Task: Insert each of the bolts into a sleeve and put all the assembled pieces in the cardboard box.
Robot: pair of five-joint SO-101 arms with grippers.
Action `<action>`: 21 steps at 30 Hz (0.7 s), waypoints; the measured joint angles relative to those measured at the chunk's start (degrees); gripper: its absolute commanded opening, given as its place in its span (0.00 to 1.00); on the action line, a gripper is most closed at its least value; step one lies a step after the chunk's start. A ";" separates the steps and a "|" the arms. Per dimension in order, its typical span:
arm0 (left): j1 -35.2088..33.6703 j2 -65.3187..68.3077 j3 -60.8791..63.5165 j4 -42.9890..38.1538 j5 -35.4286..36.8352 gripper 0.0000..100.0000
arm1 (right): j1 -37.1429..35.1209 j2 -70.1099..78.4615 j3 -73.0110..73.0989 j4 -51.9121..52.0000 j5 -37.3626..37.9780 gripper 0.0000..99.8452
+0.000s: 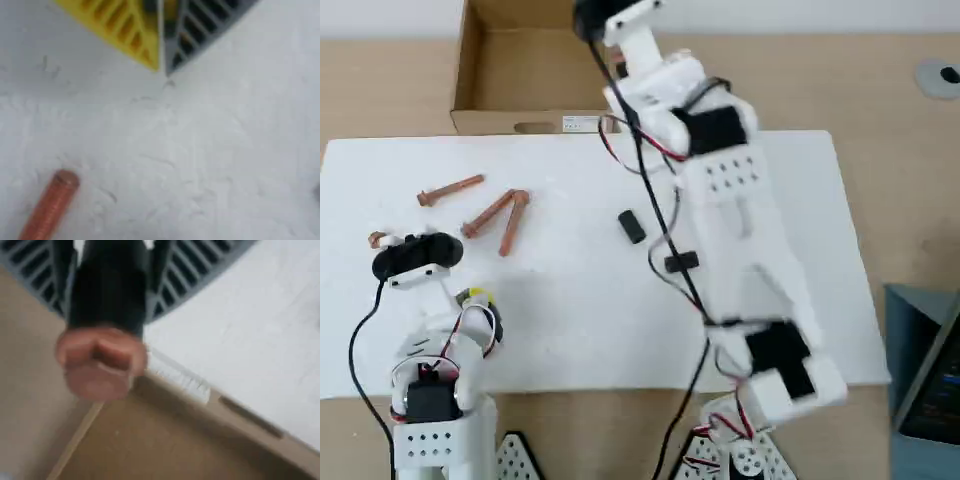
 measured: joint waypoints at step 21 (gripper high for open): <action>0.00 0.00 0.00 0.00 0.00 0.00 | -1.85 48.18 -43.78 -11.60 1.23 0.01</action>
